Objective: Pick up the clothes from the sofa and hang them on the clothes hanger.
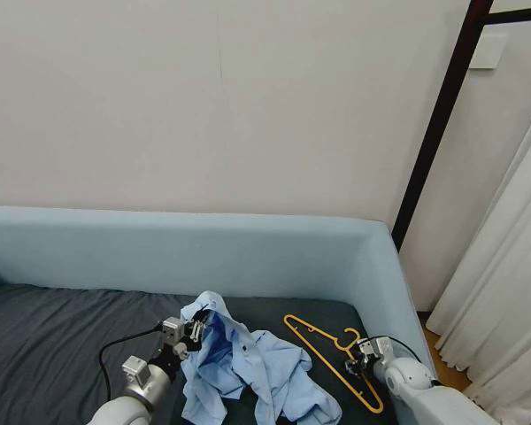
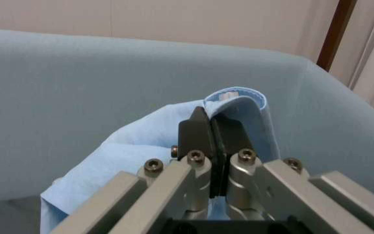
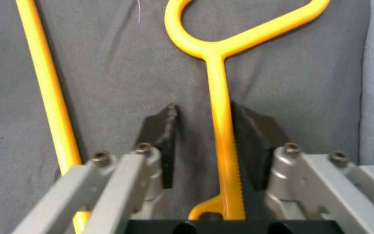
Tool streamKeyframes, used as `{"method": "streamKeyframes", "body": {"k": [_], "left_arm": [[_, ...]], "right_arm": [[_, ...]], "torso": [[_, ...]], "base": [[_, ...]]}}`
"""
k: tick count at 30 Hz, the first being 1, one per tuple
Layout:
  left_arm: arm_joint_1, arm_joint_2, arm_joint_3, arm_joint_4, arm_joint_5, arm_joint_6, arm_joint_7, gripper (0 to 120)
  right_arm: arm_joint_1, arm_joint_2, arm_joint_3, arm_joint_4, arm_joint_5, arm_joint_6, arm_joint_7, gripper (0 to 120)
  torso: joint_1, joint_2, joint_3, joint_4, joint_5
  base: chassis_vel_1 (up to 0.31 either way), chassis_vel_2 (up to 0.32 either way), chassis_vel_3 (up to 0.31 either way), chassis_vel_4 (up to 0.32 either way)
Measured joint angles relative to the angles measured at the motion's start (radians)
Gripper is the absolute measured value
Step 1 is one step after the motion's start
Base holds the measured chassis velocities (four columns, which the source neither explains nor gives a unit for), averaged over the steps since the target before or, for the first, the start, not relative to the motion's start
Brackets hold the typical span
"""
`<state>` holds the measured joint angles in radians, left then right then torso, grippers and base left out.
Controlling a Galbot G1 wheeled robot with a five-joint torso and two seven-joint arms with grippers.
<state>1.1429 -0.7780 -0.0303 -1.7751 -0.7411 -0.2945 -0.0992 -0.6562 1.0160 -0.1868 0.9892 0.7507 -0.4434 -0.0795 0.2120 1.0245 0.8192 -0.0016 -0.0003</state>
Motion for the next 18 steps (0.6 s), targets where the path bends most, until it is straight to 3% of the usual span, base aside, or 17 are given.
{"method": "streamKeyframes", "body": {"k": [4,7,18], "left_arm": [[0.002,0.000,0.000,-0.001,0.002,0.001,0.000,0],[0.005,-0.001,0.000,-0.002,0.003,0.002,0.000,0],[0.012,-0.001,-0.004,0.010,0.009,0.005,0.001,0]], "right_arm": [[-0.002,-0.002,0.007,-0.003,0.001,-0.005,-0.017,13],[-0.004,-0.002,0.013,-0.003,0.003,-0.014,-0.021,5],[-0.034,-0.043,0.014,0.072,-0.061,0.025,0.008,4]], "torso": [[0.000,0.000,0.000,0.0000,0.0001],[0.000,0.000,0.000,0.0001,0.0001],[0.000,0.000,0.000,0.0000,0.0003]], "base": [[0.000,0.000,0.000,0.000],[0.000,0.000,0.000,0.000],[0.000,0.000,0.000,0.000]]}}
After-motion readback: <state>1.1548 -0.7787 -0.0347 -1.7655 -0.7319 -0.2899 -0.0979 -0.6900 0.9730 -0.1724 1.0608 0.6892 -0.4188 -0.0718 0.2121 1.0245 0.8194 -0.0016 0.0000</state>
